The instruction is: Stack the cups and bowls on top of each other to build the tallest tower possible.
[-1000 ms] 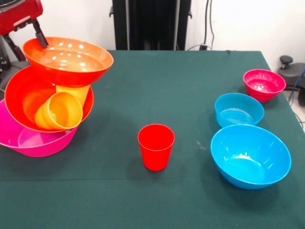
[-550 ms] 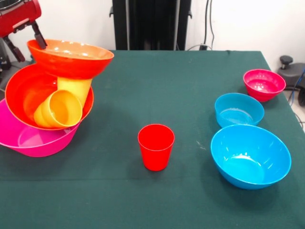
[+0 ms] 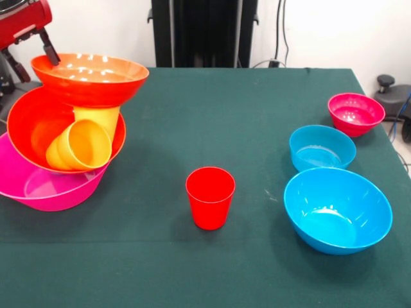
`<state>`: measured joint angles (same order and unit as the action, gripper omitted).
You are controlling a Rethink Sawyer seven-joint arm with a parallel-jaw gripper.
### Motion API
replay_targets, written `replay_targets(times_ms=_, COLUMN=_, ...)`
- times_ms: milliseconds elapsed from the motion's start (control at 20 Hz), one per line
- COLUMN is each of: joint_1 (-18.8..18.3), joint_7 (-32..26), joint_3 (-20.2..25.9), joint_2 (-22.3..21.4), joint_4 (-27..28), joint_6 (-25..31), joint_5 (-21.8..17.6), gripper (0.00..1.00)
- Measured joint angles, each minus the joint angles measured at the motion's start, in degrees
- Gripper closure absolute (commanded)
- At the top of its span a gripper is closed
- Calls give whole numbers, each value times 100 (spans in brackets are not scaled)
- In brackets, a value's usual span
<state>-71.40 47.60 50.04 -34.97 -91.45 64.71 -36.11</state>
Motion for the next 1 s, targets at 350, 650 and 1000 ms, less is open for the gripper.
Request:
replay_targets(times_ms=350, joint_1=-35, joint_7=0, joint_3=-1, joint_2=-2, joint_4=-1, joint_6=-1, joint_5=24, gripper=0)
replay_targets(times_ms=650, joint_1=-44, joint_7=0, joint_3=-2, joint_2=-112, joint_4=0, joint_6=0, joint_5=219, gripper=0)
replay_targets(times_ms=1000, joint_1=-21, joint_7=0, joint_3=-7, joint_2=-171, joint_4=11, joint_6=-1, joint_5=354, gripper=0)
